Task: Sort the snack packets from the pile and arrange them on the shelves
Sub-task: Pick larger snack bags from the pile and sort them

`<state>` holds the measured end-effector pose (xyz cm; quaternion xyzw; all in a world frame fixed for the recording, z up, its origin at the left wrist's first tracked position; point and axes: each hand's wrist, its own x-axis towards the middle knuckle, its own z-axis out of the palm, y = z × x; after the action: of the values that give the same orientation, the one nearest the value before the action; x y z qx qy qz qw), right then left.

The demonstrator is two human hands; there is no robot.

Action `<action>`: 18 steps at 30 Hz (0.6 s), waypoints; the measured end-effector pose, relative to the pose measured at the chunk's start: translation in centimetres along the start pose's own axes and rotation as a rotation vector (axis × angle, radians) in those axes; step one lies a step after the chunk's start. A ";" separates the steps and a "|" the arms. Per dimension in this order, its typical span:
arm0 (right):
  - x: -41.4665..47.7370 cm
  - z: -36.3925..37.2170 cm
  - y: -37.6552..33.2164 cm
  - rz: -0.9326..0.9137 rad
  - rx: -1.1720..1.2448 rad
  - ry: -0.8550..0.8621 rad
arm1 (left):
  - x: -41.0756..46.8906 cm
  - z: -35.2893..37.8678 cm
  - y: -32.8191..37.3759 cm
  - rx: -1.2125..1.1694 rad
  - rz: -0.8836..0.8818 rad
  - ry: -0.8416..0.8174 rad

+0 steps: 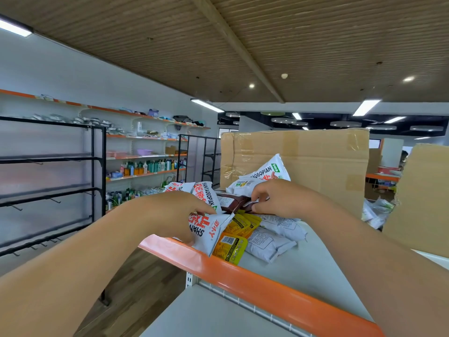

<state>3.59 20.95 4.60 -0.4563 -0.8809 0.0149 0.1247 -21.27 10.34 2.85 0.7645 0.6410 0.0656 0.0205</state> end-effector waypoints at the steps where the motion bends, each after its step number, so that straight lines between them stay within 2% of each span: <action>1: 0.0 -0.1 0.2 0.012 0.008 0.001 | 0.1 -0.1 -0.2 -0.022 0.013 0.011; 5: -0.1 -0.6 1.2 0.043 0.029 0.027 | 0.3 0.0 -0.3 0.002 0.081 0.056; 11: -0.1 -1.3 2.4 0.064 0.066 0.075 | 0.4 -0.8 0.8 -0.102 0.173 0.184; 18: 1.2 -2.1 2.4 0.077 -0.009 0.275 | 0.8 -2.1 1.6 -0.111 0.178 0.264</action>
<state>5.32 23.11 6.53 -0.4882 -0.8374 -0.0467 0.2415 -19.86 10.69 5.14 0.8007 0.5632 0.2024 -0.0279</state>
